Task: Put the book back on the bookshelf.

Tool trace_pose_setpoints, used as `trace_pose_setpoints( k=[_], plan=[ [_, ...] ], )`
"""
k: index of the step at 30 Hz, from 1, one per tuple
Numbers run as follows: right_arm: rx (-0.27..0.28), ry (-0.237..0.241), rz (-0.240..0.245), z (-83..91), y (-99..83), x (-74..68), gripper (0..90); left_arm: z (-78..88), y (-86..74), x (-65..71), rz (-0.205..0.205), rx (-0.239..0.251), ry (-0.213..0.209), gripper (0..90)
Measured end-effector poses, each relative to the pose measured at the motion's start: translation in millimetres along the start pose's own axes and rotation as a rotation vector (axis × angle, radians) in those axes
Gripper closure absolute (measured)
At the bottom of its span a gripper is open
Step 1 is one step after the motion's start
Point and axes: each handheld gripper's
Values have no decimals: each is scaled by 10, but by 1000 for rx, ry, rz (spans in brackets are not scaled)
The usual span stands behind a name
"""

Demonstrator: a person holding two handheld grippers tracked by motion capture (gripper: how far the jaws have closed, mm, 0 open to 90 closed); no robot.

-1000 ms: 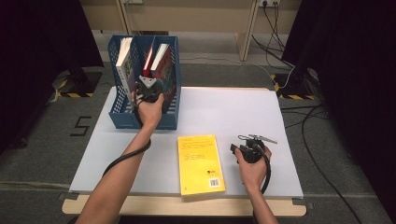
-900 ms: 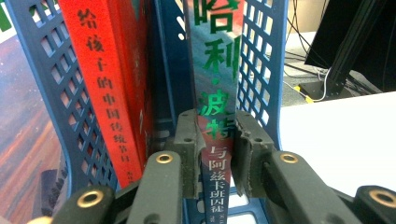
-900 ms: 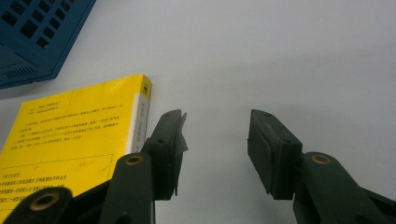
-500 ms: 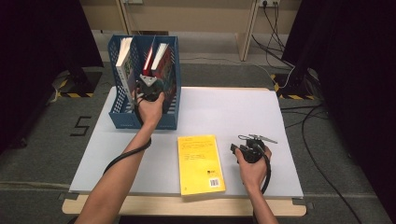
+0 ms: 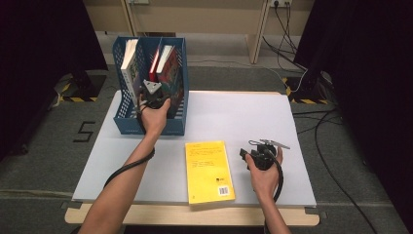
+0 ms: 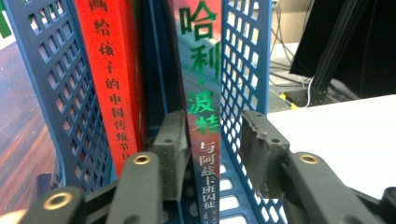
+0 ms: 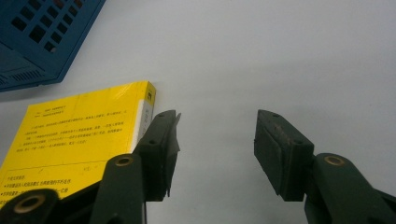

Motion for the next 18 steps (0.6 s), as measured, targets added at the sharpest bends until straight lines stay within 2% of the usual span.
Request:
trace_pose_setpoints(
  k=[3, 10, 18],
  plan=[
    [7, 4, 2, -7, 8, -7, 472, 32, -13, -16, 2, 7, -3, 579],
    [7, 59, -27, -10, 10, -30, 504, 97, -61, -40, 12, 23, -14, 543],
    [11, 55, -13, 2, 20, -36, 506, 229, -85, -58, 6, 42, -23, 515]
  ],
)
Point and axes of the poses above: each handheld gripper's, and its own axes: z roughly backward along the jaws, y roughly out of its top, x roughly to its right, and after that the axes turned 1 degree about y, right-handed
